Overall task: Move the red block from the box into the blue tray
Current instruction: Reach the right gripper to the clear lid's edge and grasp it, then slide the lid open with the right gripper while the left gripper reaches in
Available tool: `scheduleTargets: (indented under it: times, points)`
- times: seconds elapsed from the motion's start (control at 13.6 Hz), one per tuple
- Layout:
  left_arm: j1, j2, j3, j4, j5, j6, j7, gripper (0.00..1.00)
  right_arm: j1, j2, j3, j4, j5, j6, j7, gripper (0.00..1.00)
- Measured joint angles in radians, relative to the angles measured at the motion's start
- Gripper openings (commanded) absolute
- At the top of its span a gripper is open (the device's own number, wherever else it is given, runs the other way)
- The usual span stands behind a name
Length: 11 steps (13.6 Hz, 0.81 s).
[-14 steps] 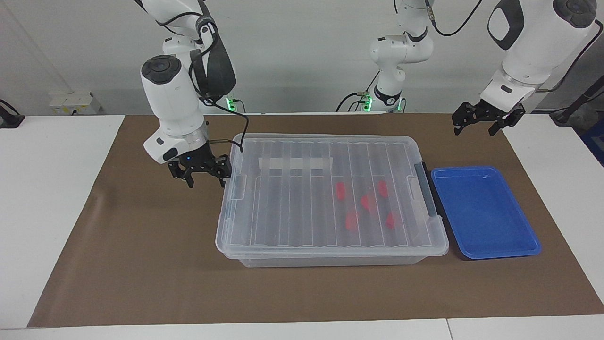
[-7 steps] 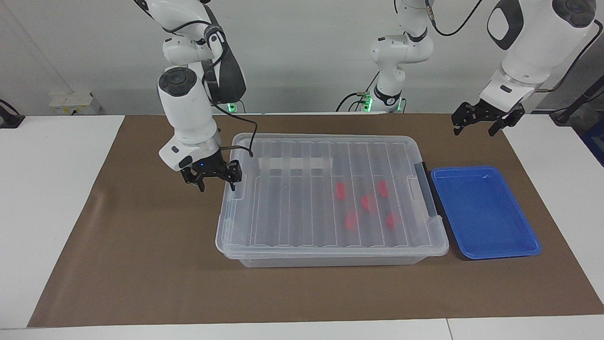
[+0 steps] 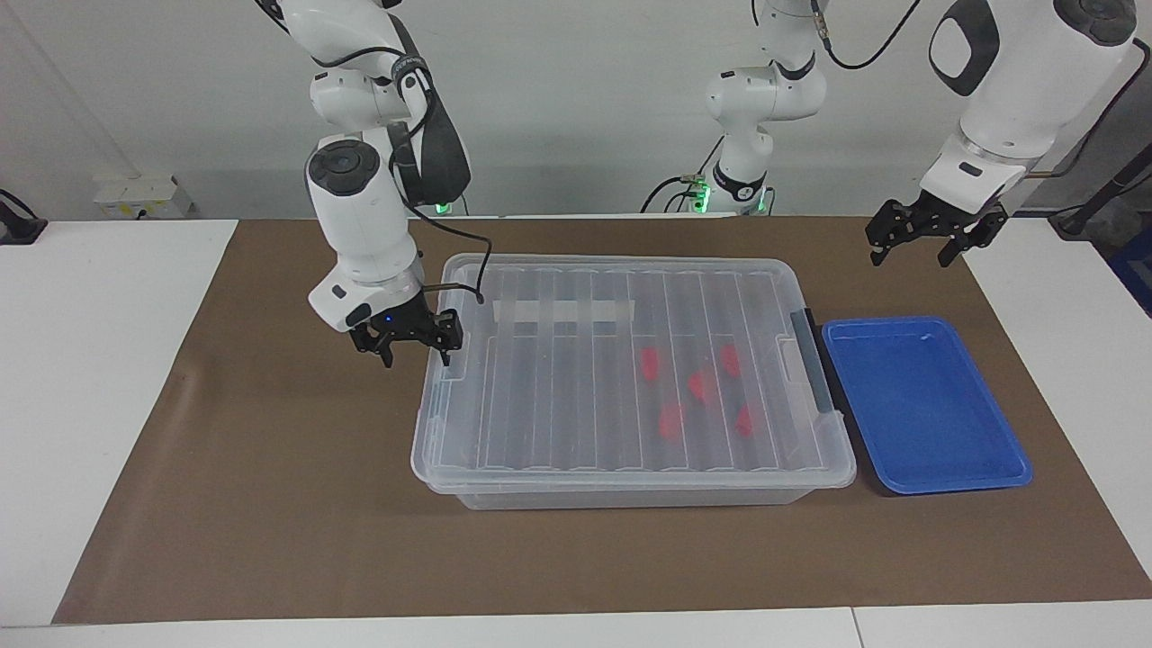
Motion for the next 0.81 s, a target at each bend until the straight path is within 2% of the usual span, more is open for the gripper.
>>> scheduleTargets:
  times: [0.51,0.81]
  points:
    - [0.0,0.0,-0.003,-0.001,-0.002,0.012,-0.007,1.0,-0.054,0.0,-0.004,0.001,0.0,-0.001,-0.089,0.9]
    - [-0.02,0.0,-0.012,-0.021,-0.01,0.103,-0.153,1.0,-0.1,0.0,-0.005,0.001,0.001,-0.006,-0.2,0.9]
